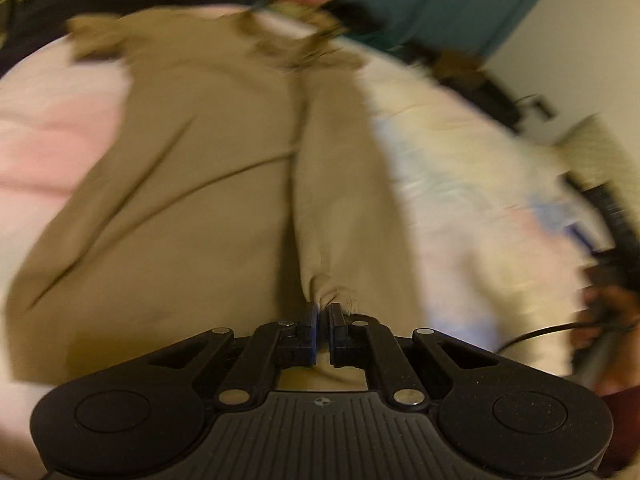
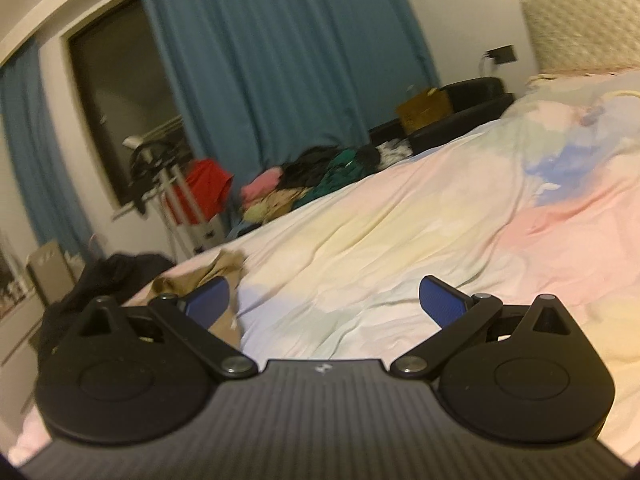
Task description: Fold clothes
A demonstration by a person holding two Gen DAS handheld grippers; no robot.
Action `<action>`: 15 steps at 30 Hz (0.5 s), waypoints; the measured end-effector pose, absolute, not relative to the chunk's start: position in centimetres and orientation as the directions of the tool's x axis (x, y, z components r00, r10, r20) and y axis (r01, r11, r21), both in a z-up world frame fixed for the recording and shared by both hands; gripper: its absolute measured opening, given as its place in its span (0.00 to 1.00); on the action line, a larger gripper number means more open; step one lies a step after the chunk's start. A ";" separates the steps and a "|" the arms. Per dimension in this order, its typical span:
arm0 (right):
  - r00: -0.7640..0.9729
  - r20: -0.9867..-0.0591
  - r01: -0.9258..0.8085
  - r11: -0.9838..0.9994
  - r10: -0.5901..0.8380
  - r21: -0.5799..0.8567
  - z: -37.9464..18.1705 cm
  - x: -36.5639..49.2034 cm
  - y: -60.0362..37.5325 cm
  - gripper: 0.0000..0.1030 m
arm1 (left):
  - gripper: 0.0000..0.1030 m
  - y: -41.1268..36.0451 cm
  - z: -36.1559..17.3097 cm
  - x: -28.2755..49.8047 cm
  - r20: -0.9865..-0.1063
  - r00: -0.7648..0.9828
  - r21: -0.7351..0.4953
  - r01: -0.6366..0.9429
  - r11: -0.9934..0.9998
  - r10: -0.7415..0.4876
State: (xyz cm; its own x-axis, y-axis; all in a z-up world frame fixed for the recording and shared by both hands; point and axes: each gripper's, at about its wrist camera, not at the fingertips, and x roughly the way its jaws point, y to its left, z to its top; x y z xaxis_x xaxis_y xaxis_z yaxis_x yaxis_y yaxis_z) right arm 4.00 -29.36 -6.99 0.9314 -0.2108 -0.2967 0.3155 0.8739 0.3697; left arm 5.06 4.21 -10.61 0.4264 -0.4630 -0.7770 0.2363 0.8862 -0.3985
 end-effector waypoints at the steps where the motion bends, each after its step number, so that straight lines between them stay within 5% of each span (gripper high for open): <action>1: 0.932 -0.303 0.304 0.882 -0.197 0.360 -7.0 4.1 -28.8 1.00 | 0.05 4.6 -11.2 5.2 -0.795 0.414 -0.387 0.217 0.896 -0.444; 4: 0.933 -0.325 0.269 0.901 -0.156 0.340 -7.1 4.6 -27.4 1.00 | 0.12 4.9 -11.0 5.4 -0.786 0.422 -0.400 0.210 0.892 -0.451; 8: 0.928 -0.358 0.221 0.925 -0.103 0.308 -7.4 5.3 -25.5 1.00 | 0.59 5.0 -10.7 5.7 -0.773 0.436 -0.416 0.198 0.887 -0.460; 15: 0.912 -0.408 0.170 0.948 -0.048 0.268 -8.0 6.4 -23.5 1.00 | 0.63 4.4 -13.5 8.0 -0.780 0.385 -0.484 0.128 0.866 -0.493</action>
